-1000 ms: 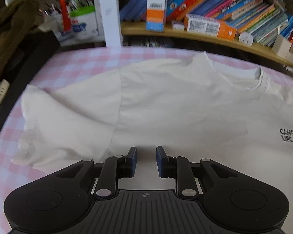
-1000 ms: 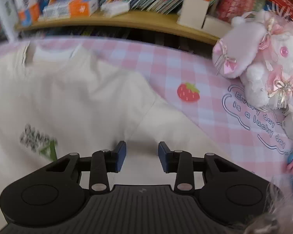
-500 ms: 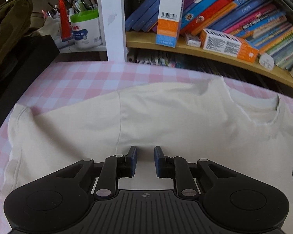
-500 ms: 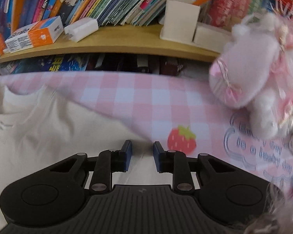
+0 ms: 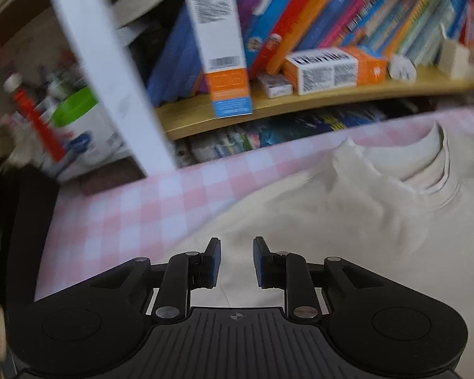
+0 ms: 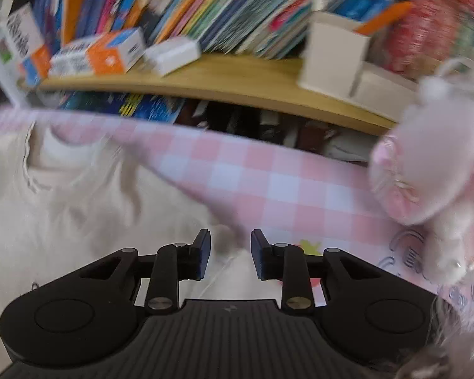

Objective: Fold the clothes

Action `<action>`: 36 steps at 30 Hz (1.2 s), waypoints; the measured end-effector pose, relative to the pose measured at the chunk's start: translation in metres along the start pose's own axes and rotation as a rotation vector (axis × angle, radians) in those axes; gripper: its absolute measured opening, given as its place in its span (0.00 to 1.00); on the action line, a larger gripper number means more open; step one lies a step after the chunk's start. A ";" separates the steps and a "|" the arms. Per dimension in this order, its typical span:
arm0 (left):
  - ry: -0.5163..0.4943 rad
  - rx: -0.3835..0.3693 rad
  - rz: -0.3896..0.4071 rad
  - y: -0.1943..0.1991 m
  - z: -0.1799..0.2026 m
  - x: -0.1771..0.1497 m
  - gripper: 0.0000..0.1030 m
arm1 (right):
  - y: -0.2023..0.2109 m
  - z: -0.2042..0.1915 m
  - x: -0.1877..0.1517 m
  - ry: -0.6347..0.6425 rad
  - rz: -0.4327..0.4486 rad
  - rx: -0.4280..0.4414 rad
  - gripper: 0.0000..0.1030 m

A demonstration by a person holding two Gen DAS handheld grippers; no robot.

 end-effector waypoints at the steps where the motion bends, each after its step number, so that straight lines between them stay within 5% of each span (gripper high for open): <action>1: -0.027 -0.005 -0.020 -0.006 -0.001 0.003 0.22 | -0.002 -0.005 0.001 0.027 -0.008 0.001 0.33; 5: -0.108 -0.027 -0.081 -0.025 -0.007 0.007 0.24 | -0.007 -0.015 0.001 0.089 -0.022 0.007 0.38; 9: -0.038 -0.115 -0.076 -0.028 -0.027 0.010 0.30 | -0.005 -0.018 0.001 0.118 -0.045 0.030 0.22; 12: 0.012 -0.163 -0.079 -0.029 -0.035 0.011 0.21 | -0.004 -0.024 0.002 0.127 -0.057 0.043 0.09; 13: 0.001 -0.168 -0.079 -0.029 -0.034 0.011 0.04 | -0.004 -0.026 0.002 0.126 -0.056 0.035 0.08; 18: 0.004 -0.103 -0.056 -0.038 -0.031 0.019 0.02 | -0.008 -0.030 0.007 0.088 -0.019 -0.053 0.07; 36: 0.090 0.103 -0.033 -0.083 -0.040 0.071 0.02 | -0.045 -0.019 0.058 -0.019 0.029 -0.159 0.07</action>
Point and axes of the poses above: each gripper's, at about its wrist camera, not at the fingertips, and y roughly against the way its jaws point, z to its right, x to its top, the point moved 3 cm from there along -y, roughly the way its jaws point, and after that the axes turned 13 degrees about -x, right-handed, at the moved point
